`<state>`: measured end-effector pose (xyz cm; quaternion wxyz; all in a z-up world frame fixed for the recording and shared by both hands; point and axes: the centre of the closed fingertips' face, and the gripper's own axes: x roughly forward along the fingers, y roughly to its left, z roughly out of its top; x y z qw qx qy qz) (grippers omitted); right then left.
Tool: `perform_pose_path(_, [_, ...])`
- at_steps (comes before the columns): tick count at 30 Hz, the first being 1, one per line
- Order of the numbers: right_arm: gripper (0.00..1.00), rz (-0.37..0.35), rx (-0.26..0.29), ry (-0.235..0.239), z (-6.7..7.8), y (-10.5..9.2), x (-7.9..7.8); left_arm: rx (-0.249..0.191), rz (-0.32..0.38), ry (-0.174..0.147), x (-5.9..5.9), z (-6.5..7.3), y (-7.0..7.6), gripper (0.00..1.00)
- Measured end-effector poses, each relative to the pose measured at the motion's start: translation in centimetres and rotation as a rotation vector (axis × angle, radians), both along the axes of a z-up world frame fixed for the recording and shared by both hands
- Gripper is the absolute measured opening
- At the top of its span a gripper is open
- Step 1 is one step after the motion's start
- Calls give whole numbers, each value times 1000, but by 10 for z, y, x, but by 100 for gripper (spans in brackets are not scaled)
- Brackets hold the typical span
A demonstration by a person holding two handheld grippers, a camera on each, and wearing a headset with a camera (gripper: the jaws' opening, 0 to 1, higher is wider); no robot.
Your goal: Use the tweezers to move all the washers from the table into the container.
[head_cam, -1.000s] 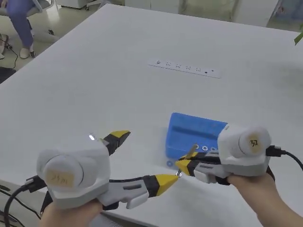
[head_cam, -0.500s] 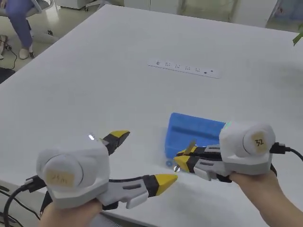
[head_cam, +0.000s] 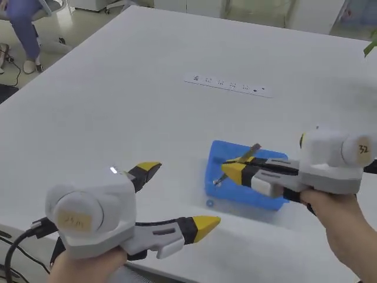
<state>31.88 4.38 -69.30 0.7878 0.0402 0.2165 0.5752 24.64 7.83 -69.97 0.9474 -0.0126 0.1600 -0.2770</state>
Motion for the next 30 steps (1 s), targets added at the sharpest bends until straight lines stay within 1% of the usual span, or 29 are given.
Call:
perform_pose_path(2, [2, -22, -9, -6, 1, -5, 10, 0, -1, 1, 0, 0, 0, 85])
perform_pose_path(5, [2, -62, -16, 0, 1, -11, 25, 1, -3, 1, 0, 0, -1, 85])
perform_pose_path(7, [2, -80, -16, 8, 0, -13, 30, 2, -3, 0, 0, 0, 0, 85])
perform_pose_path(10, [2, -112, -35, 21, -4, -15, 38, 2, -1, 0, -1, 0, 0, 85])
perform_pose_path(14, [2, -133, -62, 40, -11, -16, 42, 2, -1, 0, -1, 0, 0, 85])
perform_pose_path(22, [2, -157, -95, 74, -23, -17, 47, 2, -2, 3, -1, -1, 0, 85])
perform_pose_path(28, [3, -176, -134, 118, -37, -19, 52, 2, -1, 4, -1, -1, 0, 85])
perform_pose_path(30, [3, -179, -147, 117, -40, -20, 54, 1, -1, 3, -1, -1, 0, 85])
